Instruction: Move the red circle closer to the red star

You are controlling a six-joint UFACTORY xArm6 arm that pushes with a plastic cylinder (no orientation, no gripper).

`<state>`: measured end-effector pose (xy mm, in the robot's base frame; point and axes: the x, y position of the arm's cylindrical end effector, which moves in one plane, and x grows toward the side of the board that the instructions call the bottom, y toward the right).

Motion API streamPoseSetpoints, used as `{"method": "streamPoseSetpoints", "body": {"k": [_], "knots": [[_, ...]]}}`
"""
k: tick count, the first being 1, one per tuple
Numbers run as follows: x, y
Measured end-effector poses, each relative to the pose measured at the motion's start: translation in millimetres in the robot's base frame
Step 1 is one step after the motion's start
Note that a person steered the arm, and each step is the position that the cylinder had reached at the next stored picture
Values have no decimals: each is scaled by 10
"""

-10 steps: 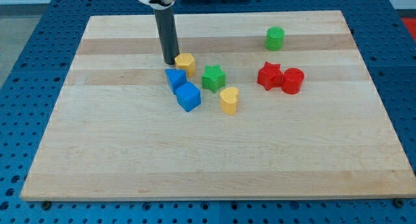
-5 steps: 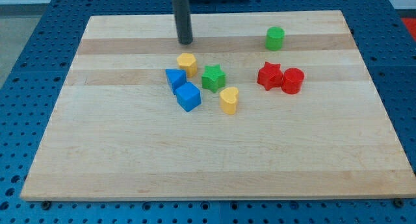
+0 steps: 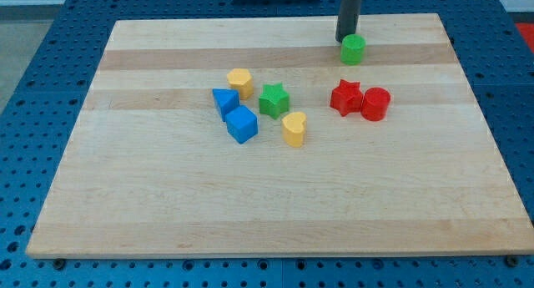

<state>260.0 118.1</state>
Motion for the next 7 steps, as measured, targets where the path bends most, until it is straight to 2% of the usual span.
{"method": "streamPoseSetpoints", "body": {"k": [2, 4, 7], "knots": [[278, 142], [374, 652], [470, 383]]}}
